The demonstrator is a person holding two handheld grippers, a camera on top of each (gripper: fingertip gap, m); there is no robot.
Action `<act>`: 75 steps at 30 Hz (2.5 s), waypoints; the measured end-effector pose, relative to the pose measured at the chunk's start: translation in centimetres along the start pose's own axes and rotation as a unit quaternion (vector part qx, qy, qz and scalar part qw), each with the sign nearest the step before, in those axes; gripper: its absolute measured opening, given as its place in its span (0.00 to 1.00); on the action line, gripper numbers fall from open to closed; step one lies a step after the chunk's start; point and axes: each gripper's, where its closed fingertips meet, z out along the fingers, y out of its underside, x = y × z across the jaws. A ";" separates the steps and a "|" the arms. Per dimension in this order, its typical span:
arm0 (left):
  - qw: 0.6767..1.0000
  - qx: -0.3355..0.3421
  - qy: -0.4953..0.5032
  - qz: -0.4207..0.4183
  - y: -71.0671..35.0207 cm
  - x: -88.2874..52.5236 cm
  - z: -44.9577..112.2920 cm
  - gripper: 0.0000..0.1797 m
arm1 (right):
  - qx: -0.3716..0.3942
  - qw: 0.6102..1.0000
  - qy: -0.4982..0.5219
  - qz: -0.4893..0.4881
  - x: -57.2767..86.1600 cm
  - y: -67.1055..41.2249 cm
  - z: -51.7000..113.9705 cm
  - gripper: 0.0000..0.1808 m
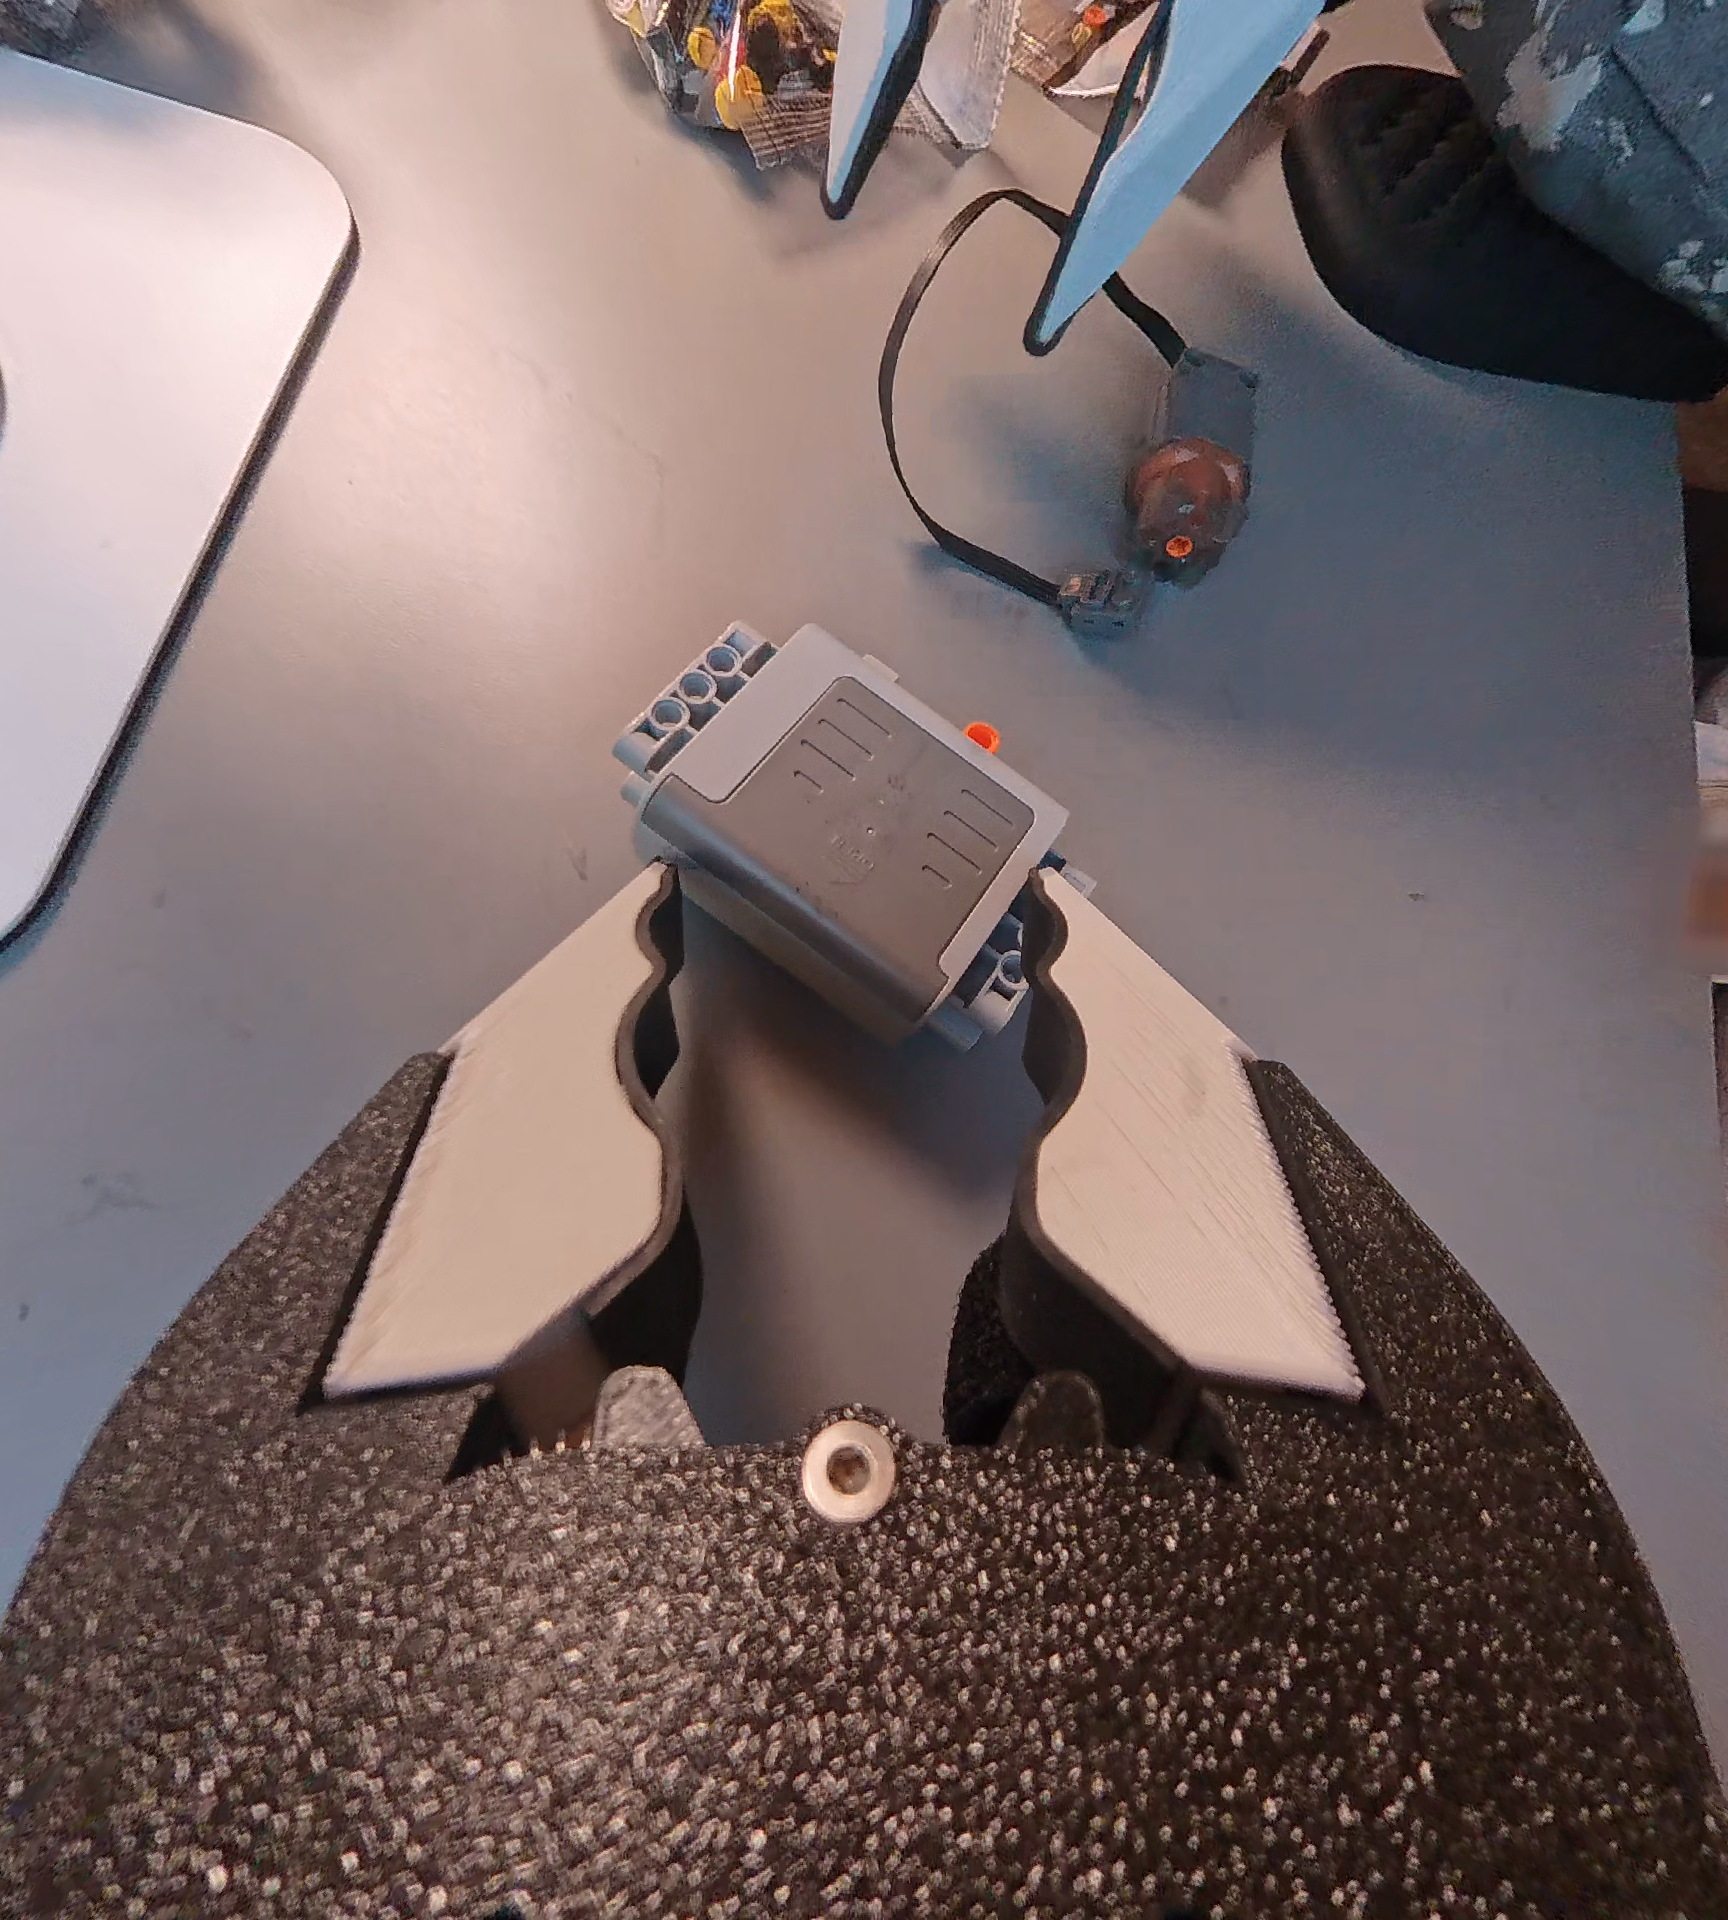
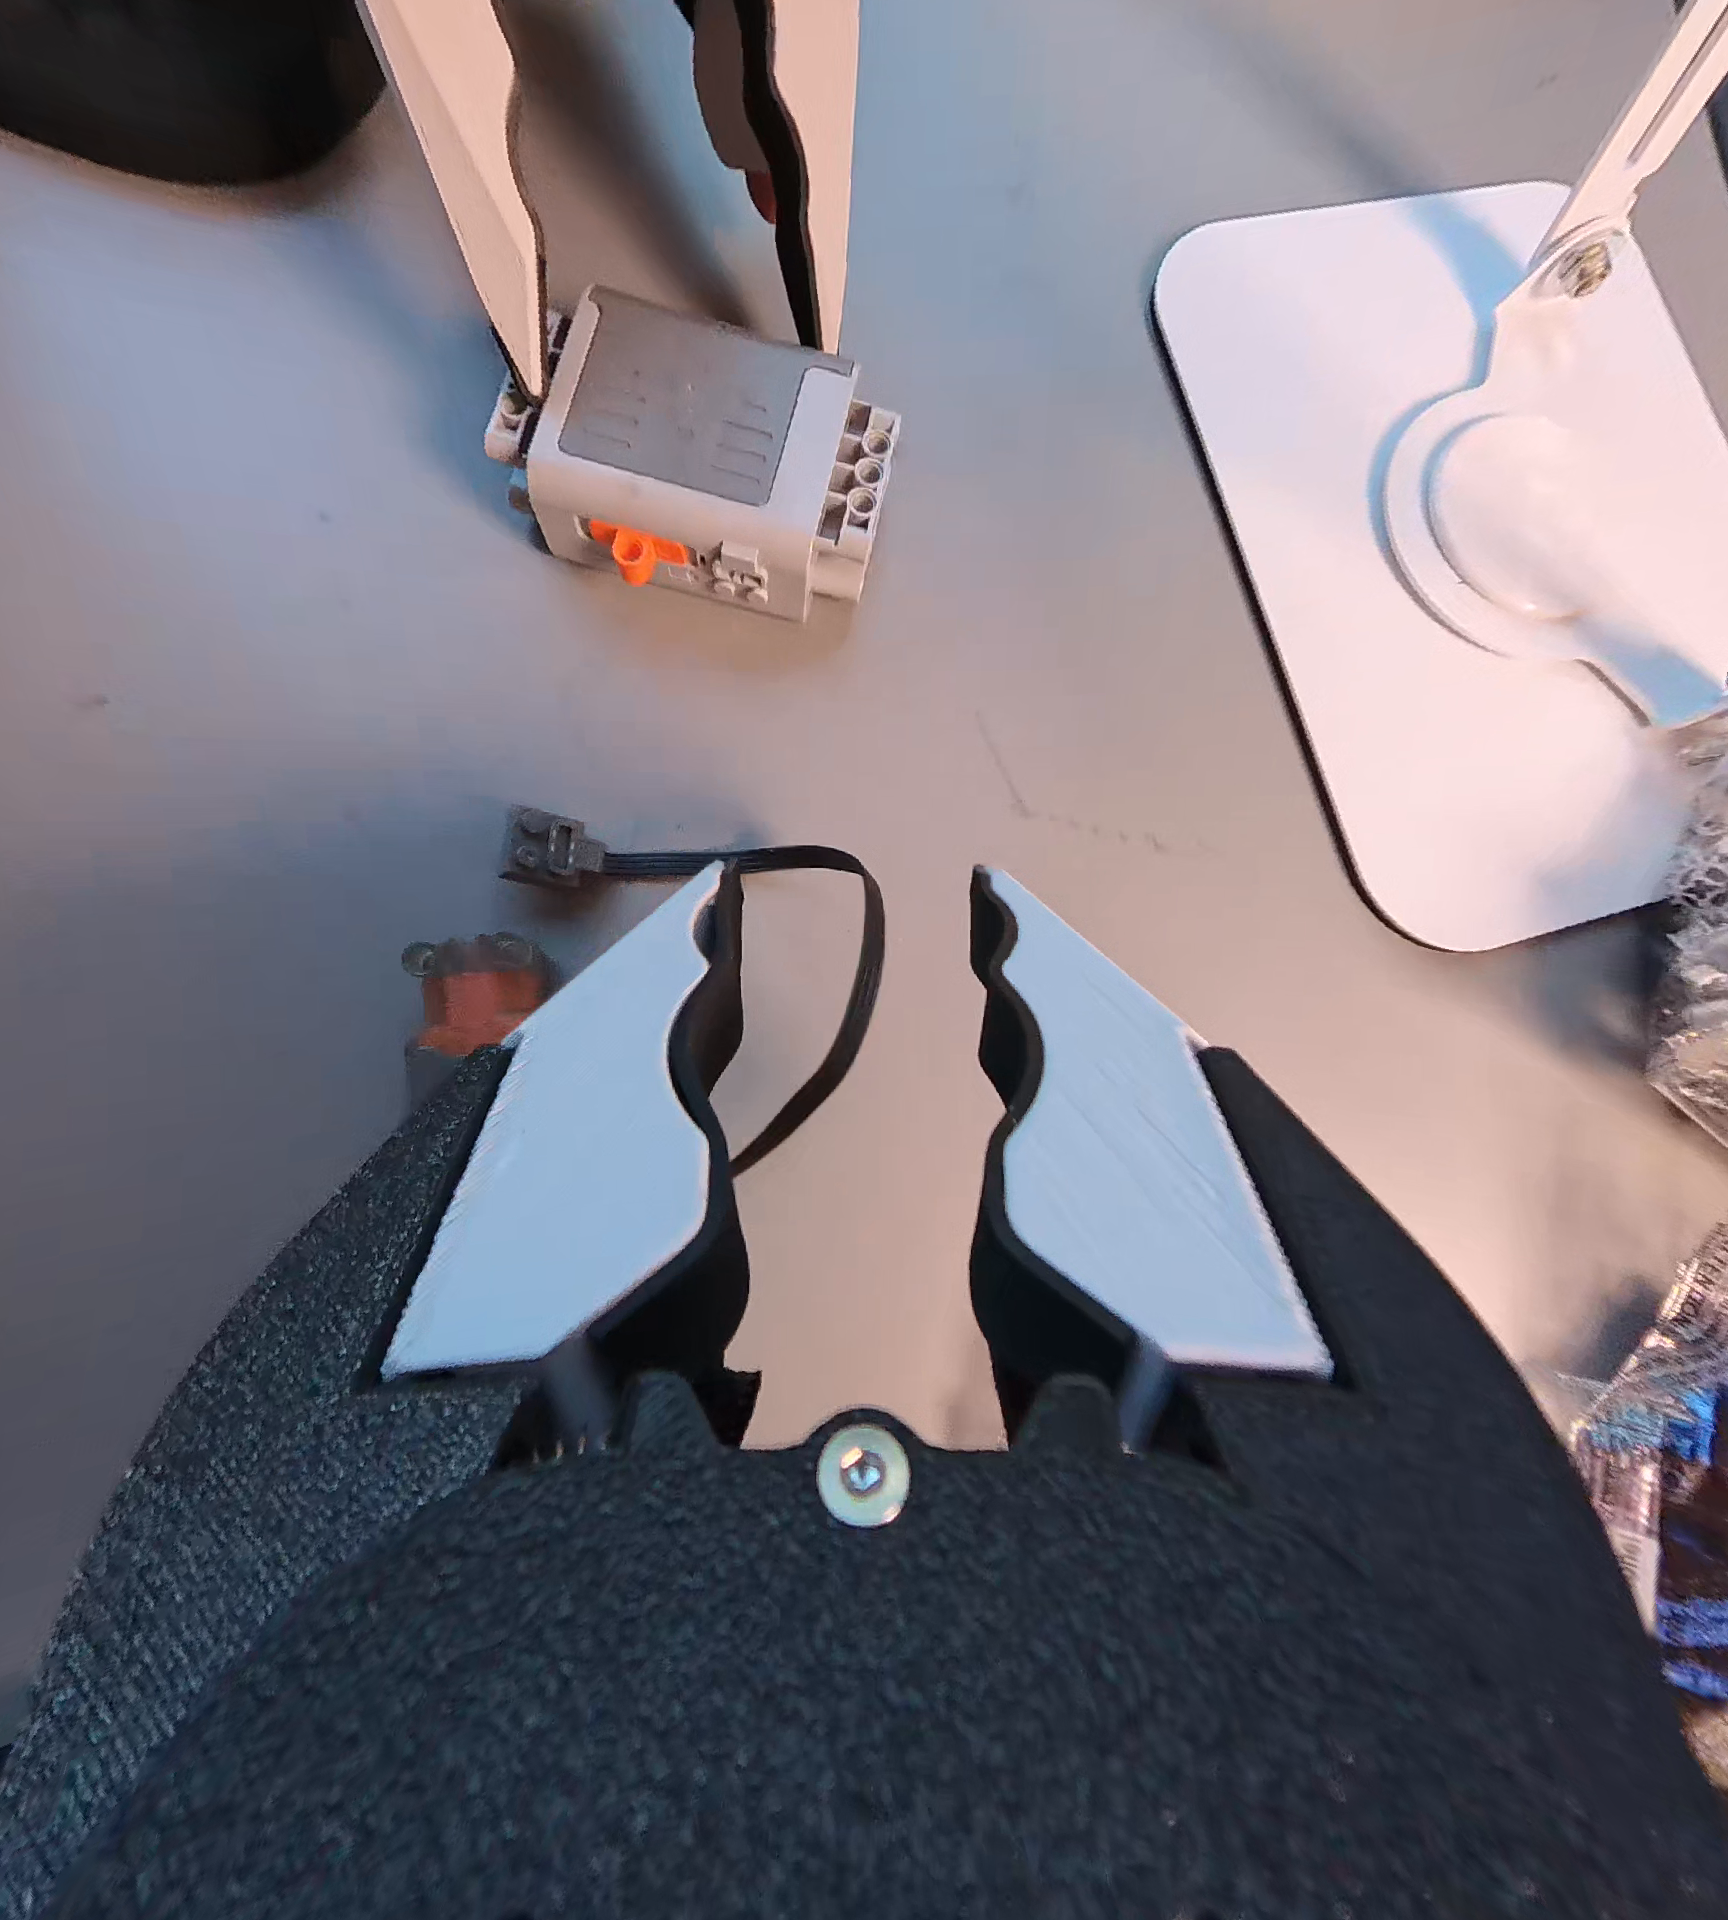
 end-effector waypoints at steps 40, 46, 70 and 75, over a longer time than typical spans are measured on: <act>0.977 0.150 -0.151 -0.020 -4.2 -5.5 -4.3 0.32 | -0.041 0.998 -0.035 0.011 -1.9 3.6 2.2 0.24; 0.983 0.133 -0.126 -0.009 -4.0 -4.4 -3.3 0.32 | -0.031 0.999 -0.025 0.008 -1.6 3.2 2.3 0.17; 0.999 0.025 -0.027 -0.016 -0.9 -1.0 0.8 0.40 | 0.069 0.997 0.039 -0.021 -1.6 -2.7 1.8 0.31; 0.999 0.034 -0.021 -0.033 -1.0 -1.3 0.5 0.36 | 0.074 0.997 0.020 -0.026 -2.8 -3.3 2.5 0.26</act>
